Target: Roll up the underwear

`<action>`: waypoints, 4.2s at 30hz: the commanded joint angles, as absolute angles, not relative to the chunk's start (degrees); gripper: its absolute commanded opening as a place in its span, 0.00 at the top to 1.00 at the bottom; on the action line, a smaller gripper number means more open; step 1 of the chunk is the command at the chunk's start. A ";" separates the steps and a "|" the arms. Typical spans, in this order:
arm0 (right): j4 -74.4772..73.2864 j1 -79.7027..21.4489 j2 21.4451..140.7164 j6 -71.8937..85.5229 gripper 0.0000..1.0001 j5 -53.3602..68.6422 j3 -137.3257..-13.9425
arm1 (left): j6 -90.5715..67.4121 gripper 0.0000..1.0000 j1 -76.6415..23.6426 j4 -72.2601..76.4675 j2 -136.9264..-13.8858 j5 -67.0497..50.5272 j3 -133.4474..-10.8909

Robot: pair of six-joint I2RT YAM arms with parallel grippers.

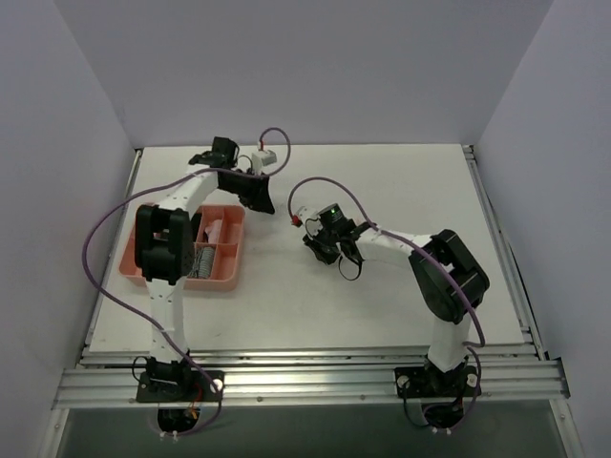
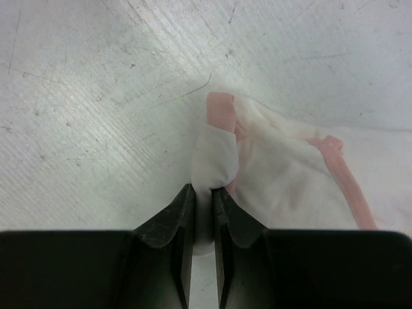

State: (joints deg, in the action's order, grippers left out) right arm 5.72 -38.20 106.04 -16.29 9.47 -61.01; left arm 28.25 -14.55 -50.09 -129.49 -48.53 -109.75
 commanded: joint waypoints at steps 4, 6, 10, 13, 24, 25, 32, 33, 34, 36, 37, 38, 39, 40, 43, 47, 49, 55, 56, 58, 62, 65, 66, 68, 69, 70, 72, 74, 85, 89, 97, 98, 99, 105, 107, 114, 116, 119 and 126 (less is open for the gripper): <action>-0.09 -35.60 110.30 -10.65 1.00 25.21 -62.22 | 10.02 0.64 -8.26 -25.42 -117.00 -44.30 -103.20; 2.89 -34.46 110.92 -9.06 1.00 32.21 -62.14 | 8.88 0.57 -8.26 -15.59 -111.99 -44.47 -98.37; 8.16 -31.47 111.62 -3.10 1.00 39.27 -59.08 | 11.22 0.52 -8.35 -7.74 -106.71 -52.97 -90.54; 13.96 -27.96 113.02 0.87 1.00 43.84 -56.17 | 20.85 0.50 -9.49 -11.84 -106.35 -59.84 -89.91; 17.67 -23.12 121.99 10.10 1.00 56.42 -59.32 | 58.52 0.53 -22.49 -48.68 -112.32 -54.23 -95.88; 17.58 -22.85 122.51 10.11 1.00 56.86 -59.67 | 60.54 0.53 -23.20 -49.65 -112.93 -53.36 -96.15; 16.26 -22.85 125.68 9.75 1.00 57.83 -60.65 | 66.80 0.55 -27.51 -57.31 -118.74 -44.13 -98.96; 16.52 -22.76 125.68 10.02 1.00 57.92 -60.38 | 66.88 0.54 -27.86 -56.96 -118.91 -42.99 -98.88; 16.87 -22.76 125.68 10.19 1.00 58.01 -60.03 | 67.15 0.54 -28.56 -56.52 -119.18 -42.46 -98.62; 18.80 -22.85 125.68 11.42 1.00 58.53 -59.50 | 67.23 0.54 -29.44 -54.23 -119.53 -41.31 -97.74; 19.68 -22.85 125.77 11.77 1.00 58.62 -59.24 | 67.41 0.54 -29.79 -53.97 -120.23 -40.53 -97.82; 19.86 -22.85 126.03 12.13 1.00 58.80 -59.15 | 67.06 0.54 -30.40 -52.57 -120.67 -40.08 -97.74; 20.04 -22.85 126.21 12.22 1.00 58.97 -59.06 | 67.06 0.53 -30.50 -52.21 -121.02 -39.90 -97.73; 20.82 -22.85 126.21 12.48 1.00 59.15 -58.80 | 66.97 0.53 -30.59 -51.51 -121.81 -38.60 -97.65; 21.09 -22.76 126.30 12.39 1.00 59.33 -58.36 | 66.88 0.53 -31.55 -49.75 -122.69 -36.31 -98.17; 23.55 -22.59 125.77 13.44 1.00 60.55 -57.05 | 66.53 0.53 -32.43 -49.57 -124.10 -34.55 -99.58; 23.56 -22.41 125.68 13.89 1.00 60.47 -57.13 | 66.18 0.53 -32.87 -50.01 -125.15 -33.40 -100.72; 23.64 -22.41 125.42 13.36 1.00 60.73 -56.69 | 66.09 0.55 -33.93 -48.43 -126.39 -30.32 -101.60; 23.56 -22.41 125.42 13.27 1.00 60.82 -56.60 | 66.01 0.55 -33.84 -47.99 -126.21 -30.58 -101.43; 23.21 -22.41 125.51 13.01 1.00 60.91 -56.78 | 65.83 0.54 -33.92 -46.94 -125.77 -31.20 -100.90; 23.73 -22.32 125.33 13.62 1.00 61.17 -56.60 | 67.23 0.58 -34.28 -50.70 -127.44 -31.11 -103.52; 24.61 -22.32 124.54 14.67 1.00 60.03 -55.82 | 69.52 0.78 -34.28 -57.11 -129.63 -31.90 -107.38; 24.87 -22.32 124.11 15.11 1.00 59.59 -55.55 | 70.04 0.83 -34.28 -59.30 -130.33 -32.25 -108.79; 26.80 -22.32 122.61 16.69 0.98 58.11 -54.33 | 71.72 0.93 -34.19 -66.86 -133.49 -33.48 -112.04; 27.76 -22.41 122.00 18.70 0.94 57.66 -53.71 | 72.07 0.97 -34.28 -69.06 -134.46 -33.83 -115.45; 31.34 -22.41 120.43 20.20 0.92 57.22 -52.74 | 72.42 0.98 -34.28 -72.91 -136.47 -34.10 -116.97; 34.27 -22.41 119.01 22.84 0.89 55.82 -50.37 | 72.42 0.98 -34.36 -75.58 -137.98 -34.72 -119.95; 34.28 -22.59 116.55 23.47 0.88 53.89 -49.31 | 72.16 0.98 -34.54 -78.39 -139.65 -34.72 -121.28; 30.23 -22.50 99.43 24.07 0.72 34.82 -39.13 | 70.49 0.98 -35.51 -86.83 -144.84 -33.93 -127.44; 26.81 -22.06 93.97 25.57 0.69 27.54 -37.54 | 69.35 0.98 -35.86 -87.54 -143.97 -32.87 -127.09; 19.70 -19.25 74.14 32.42 0.66 7.49 -31.47 | 65.92 0.98 -38.14 -91.31 -145.81 -31.90 -131.92; 18.73 -19.68 71.66 32.87 0.65 5.03 -31.03 | 65.66 0.98 -38.23 -91.93 -146.33 -31.90 -132.62; 17.07 -20.38 68.93 32.96 0.63 2.83 -30.68 | 65.31 0.98 -38.41 -92.28 -146.69 -32.43 -133.15; 8.81 -33.73 50.64 34.01 0.53 -17.56 -30.58 | 63.81 0.98 -39.37 -94.57 -149.06 -32.34 -135.52; 6.34 -39.34 48.61 35.23 0.53 -25.64 -32.25 | 63.46 0.98 -39.64 -94.83 -149.33 -33.05 -136.41; -1.91 -45.18 50.27 43.66 0.53 -33.84 -36.03 | 61.18 0.98 -39.55 -94.83 -150.20 -33.22 -136.58; -5.34 -45.17 49.92 48.32 0.54 -37.42 -36.73 | 60.91 0.98 -39.11 -94.83 -150.21 -33.48 -136.32; -3.44 -46.05 47.29 43.80 0.57 -35.61 -36.21 | 60.56 0.98 -38.76 -94.83 -150.29 -34.10 -135.97; -5.27 -58.78 54.64 32.08 0.59 -39.71 -43.14 | 57.40 0.97 -38.06 -94.83 -151.43 -35.42 -136.76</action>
